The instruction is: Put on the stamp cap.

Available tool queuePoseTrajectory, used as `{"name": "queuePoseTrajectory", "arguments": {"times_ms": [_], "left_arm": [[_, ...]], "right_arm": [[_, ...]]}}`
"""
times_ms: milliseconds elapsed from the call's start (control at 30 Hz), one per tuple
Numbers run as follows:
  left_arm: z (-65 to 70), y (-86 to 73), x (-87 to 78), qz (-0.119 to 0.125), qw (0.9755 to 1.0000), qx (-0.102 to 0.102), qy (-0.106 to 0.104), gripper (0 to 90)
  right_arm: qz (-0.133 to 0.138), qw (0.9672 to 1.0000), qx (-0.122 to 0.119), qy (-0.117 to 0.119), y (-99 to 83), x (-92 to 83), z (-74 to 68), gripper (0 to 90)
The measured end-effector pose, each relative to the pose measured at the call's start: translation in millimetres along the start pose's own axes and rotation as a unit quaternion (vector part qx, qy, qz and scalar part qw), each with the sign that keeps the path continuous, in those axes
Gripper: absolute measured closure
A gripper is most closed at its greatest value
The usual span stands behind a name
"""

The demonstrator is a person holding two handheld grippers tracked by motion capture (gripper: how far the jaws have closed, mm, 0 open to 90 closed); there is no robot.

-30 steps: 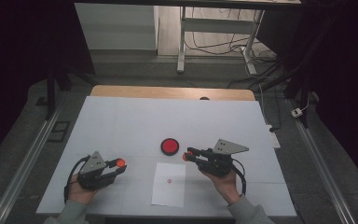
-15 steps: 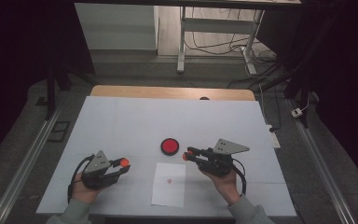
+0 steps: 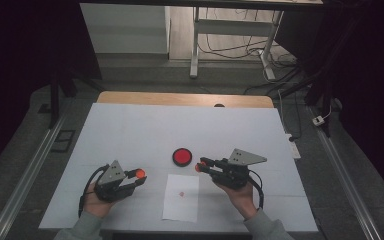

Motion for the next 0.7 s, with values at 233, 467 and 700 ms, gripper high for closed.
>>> {"name": "queuePoseTrajectory", "arguments": {"times_ms": [233,467,700], "left_arm": [[3.4,2.3,4.2,-0.002,1.0000,0.003,-0.004,64.6],[7.1,4.5,9.8,-0.005,0.9999,0.009,-0.009,64.6],[12.1,6.7,15.6,-0.009,0.9997,0.016,-0.014,64.6]], "right_arm": [[-0.003,1.0000,0.000,0.001,-1.2,1.6,-0.3,72.6],[-0.002,1.0000,0.000,0.002,-1.3,2.2,-0.7,72.5],[-0.001,1.0000,0.000,0.001,-0.9,2.1,-0.2,72.6]]}}
Point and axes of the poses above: each handheld gripper's, and its own axes: x roughly forward along the jaws, y roughly out of its top, z roughly to its right, the point moved 9 cm from there along x, roughly forward along the jaws, and after that the axes turned 6 degrees about -x, right-handed, at the moved point
